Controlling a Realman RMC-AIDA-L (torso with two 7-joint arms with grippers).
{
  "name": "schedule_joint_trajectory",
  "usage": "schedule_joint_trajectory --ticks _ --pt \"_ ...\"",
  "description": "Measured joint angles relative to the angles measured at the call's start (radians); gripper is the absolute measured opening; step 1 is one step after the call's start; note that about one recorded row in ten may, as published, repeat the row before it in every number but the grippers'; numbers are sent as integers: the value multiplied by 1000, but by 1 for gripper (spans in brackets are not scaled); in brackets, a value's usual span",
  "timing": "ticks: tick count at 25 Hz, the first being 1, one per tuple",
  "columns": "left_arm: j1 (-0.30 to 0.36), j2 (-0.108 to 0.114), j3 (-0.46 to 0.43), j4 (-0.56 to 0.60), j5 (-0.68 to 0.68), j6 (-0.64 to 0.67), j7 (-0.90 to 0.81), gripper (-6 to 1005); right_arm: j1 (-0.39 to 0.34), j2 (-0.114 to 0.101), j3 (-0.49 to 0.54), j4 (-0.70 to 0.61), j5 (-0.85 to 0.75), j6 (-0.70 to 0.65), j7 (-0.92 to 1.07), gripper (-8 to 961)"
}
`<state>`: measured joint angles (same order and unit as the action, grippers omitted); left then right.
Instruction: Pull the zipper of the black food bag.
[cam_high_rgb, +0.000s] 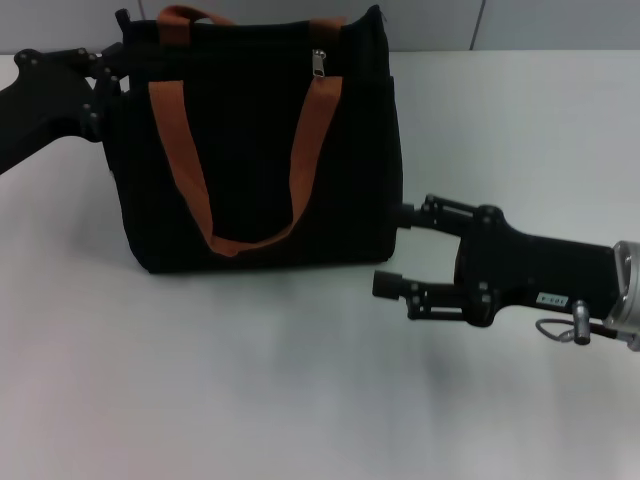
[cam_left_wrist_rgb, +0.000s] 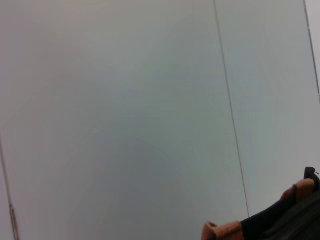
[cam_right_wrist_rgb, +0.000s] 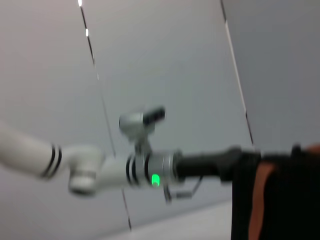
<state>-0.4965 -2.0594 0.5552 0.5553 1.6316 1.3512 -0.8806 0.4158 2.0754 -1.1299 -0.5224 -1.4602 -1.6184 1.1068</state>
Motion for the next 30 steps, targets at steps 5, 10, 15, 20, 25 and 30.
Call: schedule_joint_trajectory --ticks 5,10,15,20,25,30 --pt "14 10 6 4 3 -4 -108 182 4 -2 1 5 -74 36 -7 812" --pt "39 40 46 32 6 10 -221 187 9 -2 0 5 -100 56 -28 827" --pt "67 82 52 71 6 51 -340 342 9 1 -3 5 -102 73 -45 827" --pt "94 118 49 113 3 104 -432 583 11 3 -4 5 -103 87 -46 827" --pt "139 175 53 129 12 299 -495 776 32 5 -9 33 -103 104 -66 827" --pt "151 179 54 130 95 415 -457 788 55 6 -9 82 -101 105 -113 827"
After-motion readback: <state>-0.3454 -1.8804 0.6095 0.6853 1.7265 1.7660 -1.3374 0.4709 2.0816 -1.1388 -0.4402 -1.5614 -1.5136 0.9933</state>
